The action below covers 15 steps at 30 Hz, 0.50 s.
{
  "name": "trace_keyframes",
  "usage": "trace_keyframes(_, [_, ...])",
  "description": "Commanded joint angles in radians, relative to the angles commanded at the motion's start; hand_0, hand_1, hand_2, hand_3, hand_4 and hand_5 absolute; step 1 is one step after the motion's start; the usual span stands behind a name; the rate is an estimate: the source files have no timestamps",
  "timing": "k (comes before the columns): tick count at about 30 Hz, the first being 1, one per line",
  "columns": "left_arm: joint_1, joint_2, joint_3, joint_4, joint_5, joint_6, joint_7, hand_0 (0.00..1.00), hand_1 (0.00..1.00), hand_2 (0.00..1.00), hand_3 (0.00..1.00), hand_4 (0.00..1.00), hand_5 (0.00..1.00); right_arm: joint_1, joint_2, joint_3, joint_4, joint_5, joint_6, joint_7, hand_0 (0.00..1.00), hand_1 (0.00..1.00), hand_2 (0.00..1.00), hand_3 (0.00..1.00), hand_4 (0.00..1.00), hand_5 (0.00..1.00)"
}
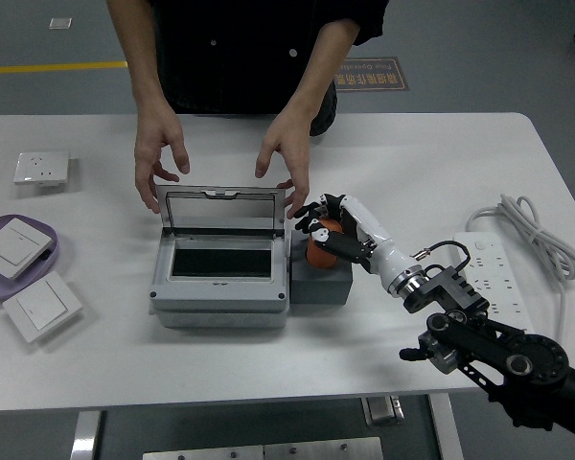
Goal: Pick up the cylinder from the cube,place it in the box,flap close box
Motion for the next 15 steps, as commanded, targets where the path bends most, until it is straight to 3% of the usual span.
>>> trace_keyframes(4, [0.000, -0.001, 0.004, 0.000, -0.002, 0.000, 0.000, 0.790, 0.771, 0.748, 0.829, 0.712, 0.381, 0.000, 0.000, -0.002, 0.000, 0.006, 0.003, 0.005, 0.545, 0.525, 0.472, 0.343, 0.002, 0.002])
trace_keyframes(5, [-0.001, -0.001, 0.005, -0.001, -0.002, 0.000, 0.000, 0.787, 0.766, 0.746, 0.829, 0.709, 0.380, 0.001, 0.000, -0.003, 0.000, 0.008, 0.004, 0.006, 0.485, 0.480, 0.441, 0.311, 0.002, 0.002])
trace_keyframes(15, [0.000, -0.001, 0.016, 0.000, -0.010, 0.001, 0.001, 0.785, 0.766, 0.744, 0.829, 0.709, 0.380, 0.001, -0.001, -0.006, -0.006, 0.030, 0.011, 0.015, 0.506, 0.480, 0.446, 0.313, 0.002, 0.002])
